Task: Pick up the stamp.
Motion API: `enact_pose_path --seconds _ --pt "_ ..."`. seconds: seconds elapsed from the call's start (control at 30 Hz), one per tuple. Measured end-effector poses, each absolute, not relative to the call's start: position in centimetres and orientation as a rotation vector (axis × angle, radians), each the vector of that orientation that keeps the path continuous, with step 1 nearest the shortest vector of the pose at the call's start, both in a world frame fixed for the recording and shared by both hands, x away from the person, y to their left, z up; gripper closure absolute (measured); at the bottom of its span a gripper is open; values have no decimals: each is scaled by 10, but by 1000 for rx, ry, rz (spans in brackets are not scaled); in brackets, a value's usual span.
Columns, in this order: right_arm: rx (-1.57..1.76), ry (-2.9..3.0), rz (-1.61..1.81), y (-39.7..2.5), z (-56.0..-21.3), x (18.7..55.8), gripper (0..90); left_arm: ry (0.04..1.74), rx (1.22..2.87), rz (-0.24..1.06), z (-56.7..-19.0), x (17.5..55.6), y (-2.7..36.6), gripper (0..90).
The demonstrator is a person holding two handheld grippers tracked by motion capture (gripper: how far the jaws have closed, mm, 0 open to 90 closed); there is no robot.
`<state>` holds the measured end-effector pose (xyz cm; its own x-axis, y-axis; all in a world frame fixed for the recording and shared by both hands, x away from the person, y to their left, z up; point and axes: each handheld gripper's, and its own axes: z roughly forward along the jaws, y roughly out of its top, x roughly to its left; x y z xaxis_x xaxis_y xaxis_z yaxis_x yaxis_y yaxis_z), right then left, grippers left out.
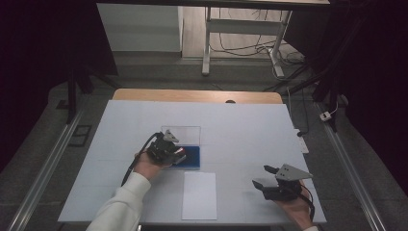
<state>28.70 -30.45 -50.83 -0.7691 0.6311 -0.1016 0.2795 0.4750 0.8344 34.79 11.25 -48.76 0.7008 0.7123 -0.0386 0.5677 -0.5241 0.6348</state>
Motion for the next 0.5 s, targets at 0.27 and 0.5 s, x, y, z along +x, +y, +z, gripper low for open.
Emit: enact_pose_path --seconds 0.27,0.5 --pt "749 2333 1204 -304 -508 287 272 971 2282 304 -487 349 112 698" --pt "749 2332 1202 -304 -509 287 272 975 2288 316 -486 349 115 698"
